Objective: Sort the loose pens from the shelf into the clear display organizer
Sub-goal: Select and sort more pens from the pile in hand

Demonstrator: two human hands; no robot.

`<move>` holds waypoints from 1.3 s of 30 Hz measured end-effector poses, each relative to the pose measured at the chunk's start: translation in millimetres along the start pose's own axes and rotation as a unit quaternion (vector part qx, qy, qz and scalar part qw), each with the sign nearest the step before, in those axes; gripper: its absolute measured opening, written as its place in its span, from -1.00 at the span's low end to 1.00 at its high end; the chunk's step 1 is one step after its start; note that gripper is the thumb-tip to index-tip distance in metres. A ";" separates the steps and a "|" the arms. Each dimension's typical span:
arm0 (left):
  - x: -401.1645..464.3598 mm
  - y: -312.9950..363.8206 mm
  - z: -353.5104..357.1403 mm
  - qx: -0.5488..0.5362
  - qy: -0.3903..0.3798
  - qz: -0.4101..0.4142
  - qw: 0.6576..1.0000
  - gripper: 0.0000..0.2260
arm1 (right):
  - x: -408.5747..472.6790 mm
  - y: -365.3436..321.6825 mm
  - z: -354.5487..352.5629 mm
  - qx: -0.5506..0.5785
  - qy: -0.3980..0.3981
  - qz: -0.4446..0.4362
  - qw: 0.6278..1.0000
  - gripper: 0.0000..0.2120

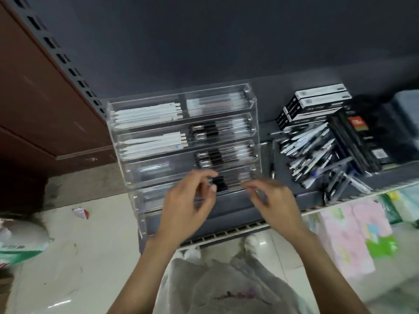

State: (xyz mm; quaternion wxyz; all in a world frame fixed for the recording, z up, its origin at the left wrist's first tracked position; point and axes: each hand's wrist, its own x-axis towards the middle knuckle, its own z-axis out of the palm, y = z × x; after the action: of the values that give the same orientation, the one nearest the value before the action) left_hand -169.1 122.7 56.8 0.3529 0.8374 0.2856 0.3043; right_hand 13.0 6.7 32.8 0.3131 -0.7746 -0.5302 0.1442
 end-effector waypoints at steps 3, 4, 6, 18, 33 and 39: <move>14.1 15.0 54.9 0.030 -0.135 0.045 0.989 -0.82 | -26.2 62.9 -26.0 -0.029 -0.053 0.114 0.992 -0.83; 18.9 21.3 75.2 0.025 -0.151 0.049 0.987 -0.82 | -32.8 81.4 -36.0 -0.035 -0.040 0.140 0.989 -0.82; 30.0 33.8 116.1 -0.002 -0.163 0.020 0.986 -0.81 | -40.4 115.0 -55.9 -0.055 -0.003 0.176 0.983 -0.82; 132.8 13.5 283.7 0.184 -0.173 -0.363 0.897 -0.25 | -12.5 264.0 -129.4 -0.196 -0.081 0.068 0.975 -0.44; 185.5 34.9 323.5 0.248 -0.122 -0.113 0.954 -0.72 | 10.2 278.2 -129.8 -0.147 -0.135 0.024 0.980 -0.51; 200.1 34.4 338.1 0.338 -0.201 -0.159 0.906 -0.53 | 10.5 277.9 -128.8 -0.146 -0.091 0.016 0.985 -0.52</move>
State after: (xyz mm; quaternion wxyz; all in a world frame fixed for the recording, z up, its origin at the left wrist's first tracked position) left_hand 210.8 100.2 -46.4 0.1423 0.8933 0.4240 -0.0453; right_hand 291.8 -93.7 -45.2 0.1448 -0.8040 -0.5593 0.1405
